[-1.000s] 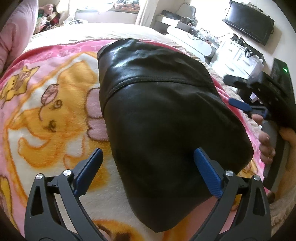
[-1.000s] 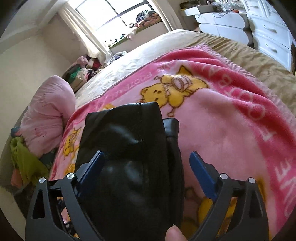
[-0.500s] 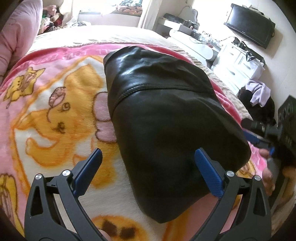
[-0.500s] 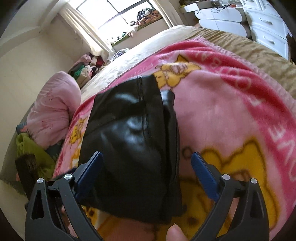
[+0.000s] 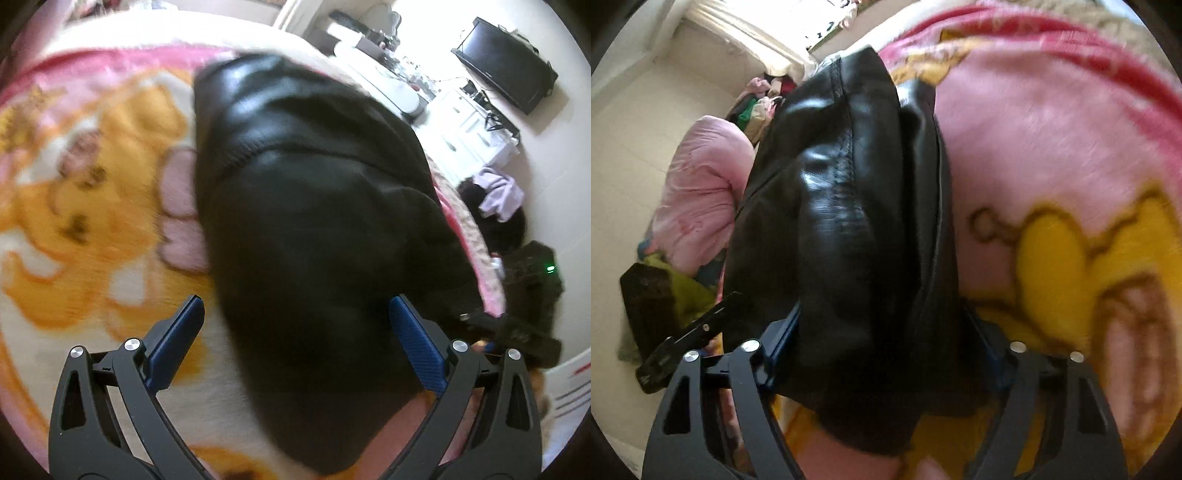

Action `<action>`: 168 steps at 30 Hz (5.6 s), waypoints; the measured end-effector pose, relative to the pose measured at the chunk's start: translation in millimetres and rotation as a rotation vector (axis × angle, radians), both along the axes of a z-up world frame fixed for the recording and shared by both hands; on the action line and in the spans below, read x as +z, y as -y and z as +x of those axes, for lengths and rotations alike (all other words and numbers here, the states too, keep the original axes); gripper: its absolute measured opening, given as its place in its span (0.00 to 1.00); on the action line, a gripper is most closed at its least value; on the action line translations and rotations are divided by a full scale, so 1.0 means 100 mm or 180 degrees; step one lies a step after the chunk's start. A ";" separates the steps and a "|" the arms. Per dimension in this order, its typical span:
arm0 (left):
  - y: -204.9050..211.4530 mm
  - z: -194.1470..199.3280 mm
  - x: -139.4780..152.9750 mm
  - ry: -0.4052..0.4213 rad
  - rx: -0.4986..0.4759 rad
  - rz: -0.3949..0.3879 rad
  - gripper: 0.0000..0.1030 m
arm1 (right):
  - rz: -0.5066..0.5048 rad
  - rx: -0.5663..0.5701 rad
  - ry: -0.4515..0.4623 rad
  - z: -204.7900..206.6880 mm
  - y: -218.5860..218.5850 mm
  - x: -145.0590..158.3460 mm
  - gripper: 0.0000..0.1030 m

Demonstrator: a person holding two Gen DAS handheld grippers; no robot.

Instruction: Fold large clothes

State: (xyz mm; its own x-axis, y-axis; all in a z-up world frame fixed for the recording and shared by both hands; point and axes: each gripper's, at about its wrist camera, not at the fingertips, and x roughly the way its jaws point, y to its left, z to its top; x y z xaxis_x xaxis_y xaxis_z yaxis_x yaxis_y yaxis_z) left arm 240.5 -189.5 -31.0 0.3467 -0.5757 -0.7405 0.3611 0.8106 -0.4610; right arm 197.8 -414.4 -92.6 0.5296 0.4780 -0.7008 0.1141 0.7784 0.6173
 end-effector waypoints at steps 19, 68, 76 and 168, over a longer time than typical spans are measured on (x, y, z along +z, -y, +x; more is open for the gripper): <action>-0.64 0.08 0.09 0.0231 0.0396 0.0227 0.87 | -0.0313 0.0183 0.0488 0.42 -0.83 0.11 0.63; -0.79 -0.60 0.62 0.0908 0.0570 0.0605 0.91 | -0.1337 -0.0186 0.1057 -0.52 -1.01 0.82 0.96; -0.91 -1.01 0.47 0.0949 0.0656 0.0635 0.91 | -0.1670 -0.0203 0.1324 -0.95 -1.27 0.81 0.96; -1.19 -1.39 0.28 0.1057 0.0895 0.1027 0.91 | -0.1797 -0.0422 0.1185 -1.38 -1.35 0.51 0.96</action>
